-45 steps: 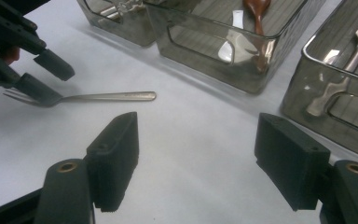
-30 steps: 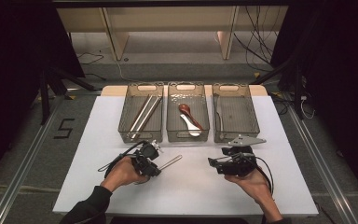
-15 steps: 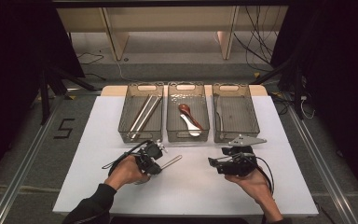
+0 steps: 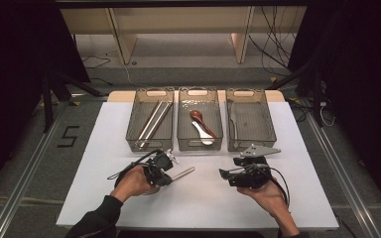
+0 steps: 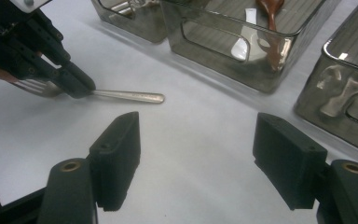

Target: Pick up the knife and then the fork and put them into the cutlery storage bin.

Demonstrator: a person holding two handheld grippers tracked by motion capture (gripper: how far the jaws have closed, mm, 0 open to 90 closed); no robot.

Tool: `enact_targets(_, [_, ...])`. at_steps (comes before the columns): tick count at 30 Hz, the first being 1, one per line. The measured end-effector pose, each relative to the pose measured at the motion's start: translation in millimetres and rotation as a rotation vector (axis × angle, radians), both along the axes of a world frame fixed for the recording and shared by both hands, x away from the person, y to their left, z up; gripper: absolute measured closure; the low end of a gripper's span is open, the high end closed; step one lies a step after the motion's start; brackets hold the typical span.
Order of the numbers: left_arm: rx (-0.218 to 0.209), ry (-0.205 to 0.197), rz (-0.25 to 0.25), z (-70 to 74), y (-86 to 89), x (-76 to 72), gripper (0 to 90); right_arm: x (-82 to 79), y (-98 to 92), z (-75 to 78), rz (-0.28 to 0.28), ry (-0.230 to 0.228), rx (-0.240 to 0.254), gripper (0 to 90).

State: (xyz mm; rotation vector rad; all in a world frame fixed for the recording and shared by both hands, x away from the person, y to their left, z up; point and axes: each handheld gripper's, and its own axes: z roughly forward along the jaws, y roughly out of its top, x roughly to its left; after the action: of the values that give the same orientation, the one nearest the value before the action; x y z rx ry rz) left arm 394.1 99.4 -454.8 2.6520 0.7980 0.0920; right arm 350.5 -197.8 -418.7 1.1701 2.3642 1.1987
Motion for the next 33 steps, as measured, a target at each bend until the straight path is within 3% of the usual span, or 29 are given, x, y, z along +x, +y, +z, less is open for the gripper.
enact_targets(10, [-0.024,0.007,-0.01,8.3,2.1,-3.3,83.7,-2.9,14.9,-2.0,0.043,-0.001,-0.015,33.1])
enact_targets(18, [-0.041,0.01,-0.025,16.1,2.1,-6.6,83.8,-7.2,37.0,-6.4,0.115,-0.035,-0.051,33.1])
enact_targets(25, [-0.061,0.02,-0.03,22.0,3.1,-9.1,83.8,-16.3,68.8,-16.3,0.208,-0.122,-0.13,33.7])
enact_targets(33, [-0.074,0.027,-0.06,30.6,-0.8,-16.2,83.7,-27.1,103.7,-26.4,0.316,-0.259,-0.264,35.0])
